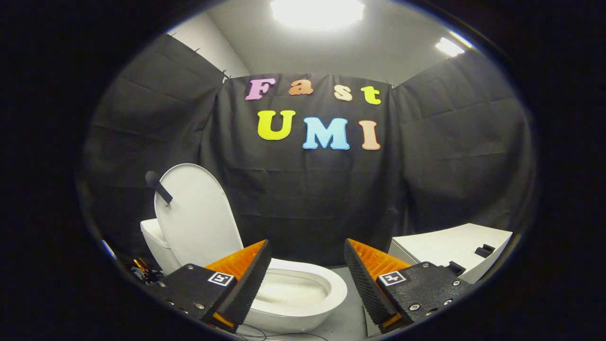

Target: Open the toilet lid.

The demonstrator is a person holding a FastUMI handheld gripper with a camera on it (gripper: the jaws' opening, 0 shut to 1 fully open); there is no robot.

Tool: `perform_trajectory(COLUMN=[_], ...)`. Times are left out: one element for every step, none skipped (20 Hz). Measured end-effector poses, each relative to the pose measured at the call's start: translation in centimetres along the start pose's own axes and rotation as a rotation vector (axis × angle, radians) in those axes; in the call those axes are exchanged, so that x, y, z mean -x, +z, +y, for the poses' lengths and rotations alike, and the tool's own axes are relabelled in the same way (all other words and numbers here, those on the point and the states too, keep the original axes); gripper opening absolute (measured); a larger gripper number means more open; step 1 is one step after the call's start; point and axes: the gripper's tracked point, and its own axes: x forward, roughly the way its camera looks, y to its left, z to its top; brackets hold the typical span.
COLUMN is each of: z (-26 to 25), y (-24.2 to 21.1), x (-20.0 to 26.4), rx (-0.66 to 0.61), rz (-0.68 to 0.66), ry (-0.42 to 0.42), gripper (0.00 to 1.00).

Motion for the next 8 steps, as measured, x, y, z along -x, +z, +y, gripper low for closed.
perform_trajectory(z=[0.03,0.16,0.17,0.11,0.01,-0.15,-0.15,-0.20], y=[-0.06,-0.17,-0.22,-0.31,-0.37,-0.45,-0.50,-0.68], x=[0.05,-0.06,0.01,-0.01,-0.02,-0.05,-0.06,-0.08], rx=[0.000,-0.001,-0.004,-0.006,-0.008,-0.012,-0.018,-0.024], rz=[0.003,0.007,0.010,0.013,0.015,0.017,0.021,0.022], ry=[0.001,0.002,0.002,0.001,-0.002,-0.006,-0.007,-0.010], gripper=[0.95,0.95,0.95,0.95,0.95,0.95,0.95,0.95])
